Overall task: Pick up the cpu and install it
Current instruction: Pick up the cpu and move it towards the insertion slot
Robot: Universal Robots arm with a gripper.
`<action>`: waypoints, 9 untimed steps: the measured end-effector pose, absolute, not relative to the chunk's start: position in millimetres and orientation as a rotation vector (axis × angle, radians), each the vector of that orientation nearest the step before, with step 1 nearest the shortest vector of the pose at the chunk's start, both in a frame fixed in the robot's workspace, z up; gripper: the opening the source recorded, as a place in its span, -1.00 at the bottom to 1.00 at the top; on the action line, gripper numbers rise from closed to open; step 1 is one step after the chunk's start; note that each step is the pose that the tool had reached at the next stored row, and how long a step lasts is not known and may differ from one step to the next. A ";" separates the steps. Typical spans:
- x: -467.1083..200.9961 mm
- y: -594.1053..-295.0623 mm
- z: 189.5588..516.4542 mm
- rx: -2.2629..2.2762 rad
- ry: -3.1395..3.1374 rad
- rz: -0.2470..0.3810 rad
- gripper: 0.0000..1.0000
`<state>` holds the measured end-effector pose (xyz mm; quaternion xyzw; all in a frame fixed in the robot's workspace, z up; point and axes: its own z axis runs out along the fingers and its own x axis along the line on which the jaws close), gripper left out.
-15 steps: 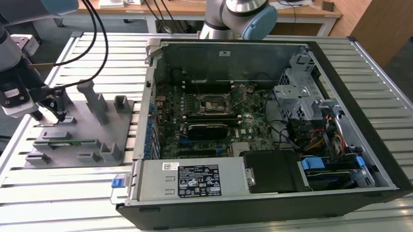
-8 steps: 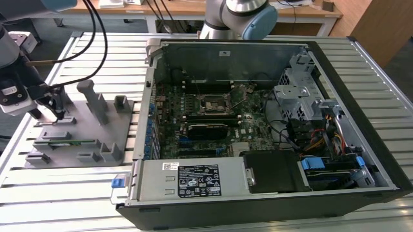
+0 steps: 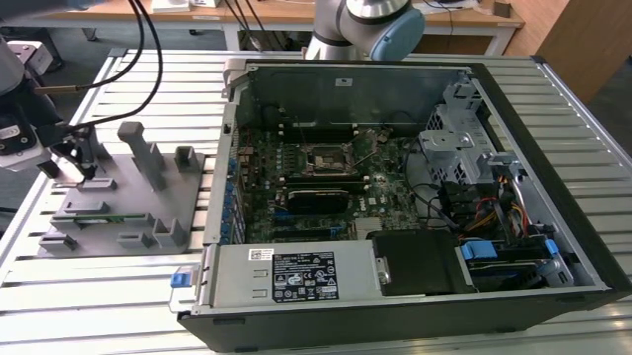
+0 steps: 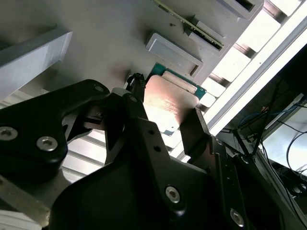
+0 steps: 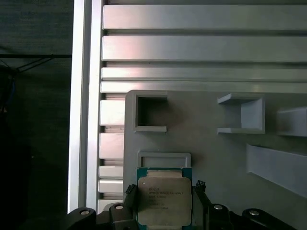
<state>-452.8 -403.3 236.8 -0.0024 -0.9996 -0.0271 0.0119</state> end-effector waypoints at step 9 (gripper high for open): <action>-452.8 -403.3 245.2 -0.007 -3.117 -0.084 0.08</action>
